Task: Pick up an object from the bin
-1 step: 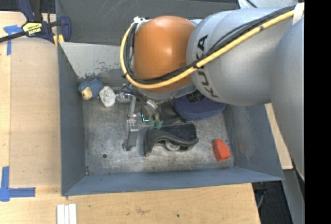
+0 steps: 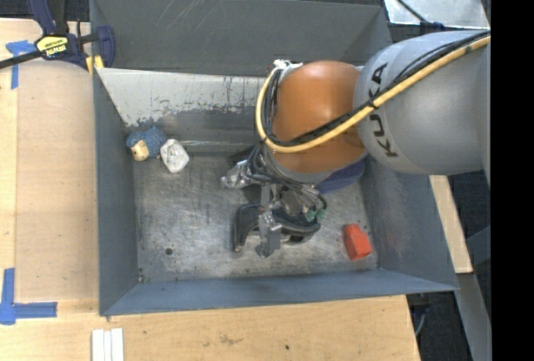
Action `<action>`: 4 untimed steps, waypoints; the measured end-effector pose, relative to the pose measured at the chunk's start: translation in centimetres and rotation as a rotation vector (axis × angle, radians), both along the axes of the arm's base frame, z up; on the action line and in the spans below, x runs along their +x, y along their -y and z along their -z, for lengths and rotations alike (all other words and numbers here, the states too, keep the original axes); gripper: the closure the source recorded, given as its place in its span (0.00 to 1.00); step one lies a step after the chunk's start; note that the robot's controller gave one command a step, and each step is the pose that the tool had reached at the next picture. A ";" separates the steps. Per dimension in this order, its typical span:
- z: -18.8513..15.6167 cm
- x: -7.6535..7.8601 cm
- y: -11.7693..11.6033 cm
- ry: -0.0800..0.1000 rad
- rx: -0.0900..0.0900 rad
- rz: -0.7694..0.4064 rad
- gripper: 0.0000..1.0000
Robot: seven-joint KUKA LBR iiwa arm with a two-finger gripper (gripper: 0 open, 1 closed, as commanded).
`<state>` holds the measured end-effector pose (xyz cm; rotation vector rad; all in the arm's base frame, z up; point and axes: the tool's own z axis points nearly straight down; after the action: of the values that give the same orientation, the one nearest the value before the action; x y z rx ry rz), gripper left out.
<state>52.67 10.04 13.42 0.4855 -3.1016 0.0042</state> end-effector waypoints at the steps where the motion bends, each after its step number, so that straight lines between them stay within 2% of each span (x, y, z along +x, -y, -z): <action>1: 6.3 0.9 2.4 0.012 0.007 -0.087 0.00; 2: 5.8 1.3 2.2 0.027 0.011 -0.086 1.00; 3: 6.2 0.7 2.4 0.006 0.004 -0.086 0.00; 4: 5.8 1.3 2.2 0.026 0.011 -0.085 1.00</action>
Offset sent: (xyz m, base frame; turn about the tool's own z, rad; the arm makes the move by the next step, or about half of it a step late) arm 0.0059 -0.0243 -0.0642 -0.0888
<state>53.94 7.87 7.63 0.6219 -3.1055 -0.0056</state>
